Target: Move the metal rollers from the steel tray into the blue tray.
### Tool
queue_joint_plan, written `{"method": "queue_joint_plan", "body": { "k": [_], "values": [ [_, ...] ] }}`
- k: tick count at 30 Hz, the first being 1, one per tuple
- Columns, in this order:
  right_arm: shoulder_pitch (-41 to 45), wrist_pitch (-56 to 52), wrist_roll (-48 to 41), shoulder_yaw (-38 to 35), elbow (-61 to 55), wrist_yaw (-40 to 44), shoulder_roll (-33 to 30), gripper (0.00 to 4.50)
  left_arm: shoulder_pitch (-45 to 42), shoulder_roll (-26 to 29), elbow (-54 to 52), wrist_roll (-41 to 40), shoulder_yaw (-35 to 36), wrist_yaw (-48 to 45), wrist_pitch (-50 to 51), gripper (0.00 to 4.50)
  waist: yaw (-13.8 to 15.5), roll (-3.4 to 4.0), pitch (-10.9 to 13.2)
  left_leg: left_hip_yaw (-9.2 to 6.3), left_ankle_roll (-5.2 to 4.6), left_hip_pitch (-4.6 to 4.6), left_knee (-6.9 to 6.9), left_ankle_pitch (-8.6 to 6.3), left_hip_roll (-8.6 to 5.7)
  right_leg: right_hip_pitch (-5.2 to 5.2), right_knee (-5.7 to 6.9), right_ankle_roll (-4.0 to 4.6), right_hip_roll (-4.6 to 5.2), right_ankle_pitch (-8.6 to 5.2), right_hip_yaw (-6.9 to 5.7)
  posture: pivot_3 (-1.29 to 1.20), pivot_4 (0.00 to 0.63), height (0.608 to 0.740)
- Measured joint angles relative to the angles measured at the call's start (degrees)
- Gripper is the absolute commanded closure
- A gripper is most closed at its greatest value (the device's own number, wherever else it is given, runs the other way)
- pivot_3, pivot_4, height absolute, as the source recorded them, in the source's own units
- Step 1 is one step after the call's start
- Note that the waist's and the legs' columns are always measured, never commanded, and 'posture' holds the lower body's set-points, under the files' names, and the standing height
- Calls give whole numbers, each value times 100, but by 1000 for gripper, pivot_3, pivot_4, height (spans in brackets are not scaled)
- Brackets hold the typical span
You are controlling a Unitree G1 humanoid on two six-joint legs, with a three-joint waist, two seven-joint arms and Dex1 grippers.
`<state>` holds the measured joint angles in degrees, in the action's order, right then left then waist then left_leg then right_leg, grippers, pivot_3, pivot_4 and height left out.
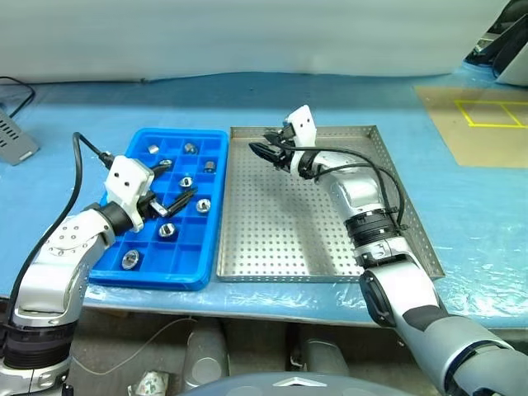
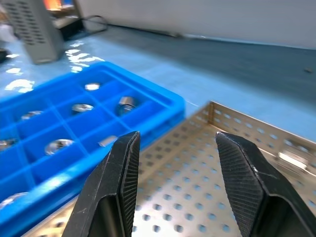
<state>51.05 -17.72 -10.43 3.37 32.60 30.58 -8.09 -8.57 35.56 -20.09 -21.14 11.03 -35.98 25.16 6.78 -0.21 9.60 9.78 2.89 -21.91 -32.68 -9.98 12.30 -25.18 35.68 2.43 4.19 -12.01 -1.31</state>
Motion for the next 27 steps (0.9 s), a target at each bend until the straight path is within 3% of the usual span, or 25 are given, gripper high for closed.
{"method": "queue_joint_plan", "body": {
  "k": [2, 4, 9, 17, 27],
  "values": [
    [145, 209, 74, -131, 481, -335, 98, 1969, -27, -32, 89, 33, -35, 1, -53, 395, -3, 0, 0, 0, 0, -2, -1, 0, -1, -1, 0, 1, 0, 0, 0, 179, 150, 740],
    [333, 481, 146, -259, 1020, -653, 245, 1619, -55, -100, 174, 95, -77, 7, -103, 355, -5, 0, 0, 0, 0, -4, -3, 0, 0, -2, 2, 1, 0, 0, -1, 180, 150, 740],
    [938, 1309, 305, -456, 2585, -1441, 705, 93, -194, -223, 257, 177, -283, 20, -222, 355, -51, 1, 1, 0, -1, -8, -4, 0, 2, -6, 5, 5, 1, -1, -4, 183, 150, 740],
    [1554, 1937, 494, -720, 3945, -2386, 837, 42, -194, -246, 317, 230, -310, 22, -267, 355, -100, 2, 1, -2, -2, -16, -8, -1, 4, -9, 6, 6, 2, -2, -10, 208, 150, 740],
    [2041, 2016, 686, -869, 4347, -2540, 1091, 42, -240, -461, 247, 360, -371, 392, -264, 355, -109, 2, 1, -5, -3, -20, -7, -2, 4, -10, 5, 9, 2, -4, -13, 229, 150, 740]
  ]
}}
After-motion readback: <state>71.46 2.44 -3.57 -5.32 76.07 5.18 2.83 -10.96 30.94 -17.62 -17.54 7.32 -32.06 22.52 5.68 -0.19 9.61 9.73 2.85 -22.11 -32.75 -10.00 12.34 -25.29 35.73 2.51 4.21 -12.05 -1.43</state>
